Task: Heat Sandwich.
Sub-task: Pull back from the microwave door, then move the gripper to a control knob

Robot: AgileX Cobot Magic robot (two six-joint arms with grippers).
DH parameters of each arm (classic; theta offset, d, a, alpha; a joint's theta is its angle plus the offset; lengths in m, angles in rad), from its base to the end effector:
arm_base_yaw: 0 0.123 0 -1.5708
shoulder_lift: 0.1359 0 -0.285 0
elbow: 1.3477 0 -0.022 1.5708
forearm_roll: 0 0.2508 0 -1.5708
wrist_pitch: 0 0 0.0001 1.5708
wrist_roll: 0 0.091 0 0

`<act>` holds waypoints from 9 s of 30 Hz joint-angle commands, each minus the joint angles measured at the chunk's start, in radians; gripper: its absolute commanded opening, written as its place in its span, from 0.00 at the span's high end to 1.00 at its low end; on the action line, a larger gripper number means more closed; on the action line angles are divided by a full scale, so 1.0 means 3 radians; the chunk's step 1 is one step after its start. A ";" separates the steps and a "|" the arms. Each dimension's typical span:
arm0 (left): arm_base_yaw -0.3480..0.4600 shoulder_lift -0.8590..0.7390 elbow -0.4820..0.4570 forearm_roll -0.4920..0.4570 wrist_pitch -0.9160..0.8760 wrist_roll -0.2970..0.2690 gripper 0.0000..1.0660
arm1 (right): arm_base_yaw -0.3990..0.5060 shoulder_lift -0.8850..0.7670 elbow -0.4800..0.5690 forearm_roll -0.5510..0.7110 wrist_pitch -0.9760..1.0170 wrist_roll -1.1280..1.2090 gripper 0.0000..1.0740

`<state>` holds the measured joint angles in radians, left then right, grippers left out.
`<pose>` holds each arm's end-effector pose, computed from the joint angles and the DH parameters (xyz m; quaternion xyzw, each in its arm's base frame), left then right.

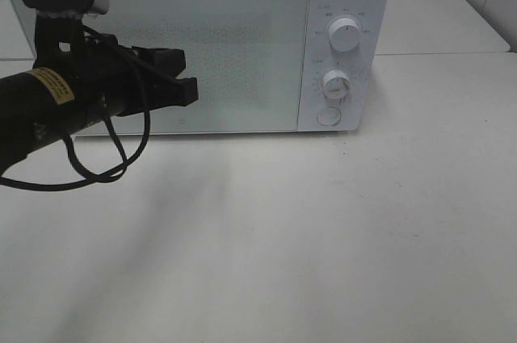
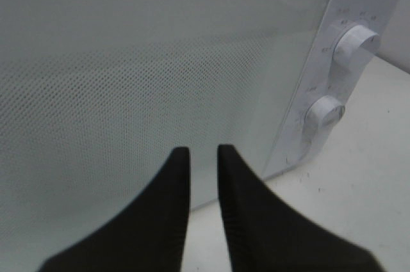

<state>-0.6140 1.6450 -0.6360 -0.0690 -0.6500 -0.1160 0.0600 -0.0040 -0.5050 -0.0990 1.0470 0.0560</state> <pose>0.2605 -0.1790 0.1906 0.1627 0.7799 -0.2157 0.5646 -0.0052 -0.0081 0.2801 0.0001 0.8462 -0.0186 0.5325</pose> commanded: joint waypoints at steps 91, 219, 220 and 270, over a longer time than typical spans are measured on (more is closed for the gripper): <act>0.2193 -0.5590 0.0473 0.0050 0.5593 0.0537 0.05 | -0.0017 -0.0087 0.0003 0.0013 -0.0033 0.0010 0.29; 0.2193 -0.5587 0.0473 0.0050 0.5593 0.0537 0.05 | 0.0003 0.3810 0.0647 0.0377 -0.5577 -0.0373 0.29; 0.2193 -0.5587 0.0473 0.0050 0.5593 0.0537 0.05 | 0.0003 0.3877 0.0673 0.0407 -0.5667 -0.0387 0.29; 0.2193 -0.5587 0.0473 0.0050 0.5593 0.0537 0.05 | 0.2370 0.5900 0.0363 0.2813 -0.7743 -0.1073 0.29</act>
<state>0.0410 -0.0040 -0.4980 -0.0470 1.0440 0.0450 0.7660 1.7670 -0.3880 0.7500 -1.2030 -0.2610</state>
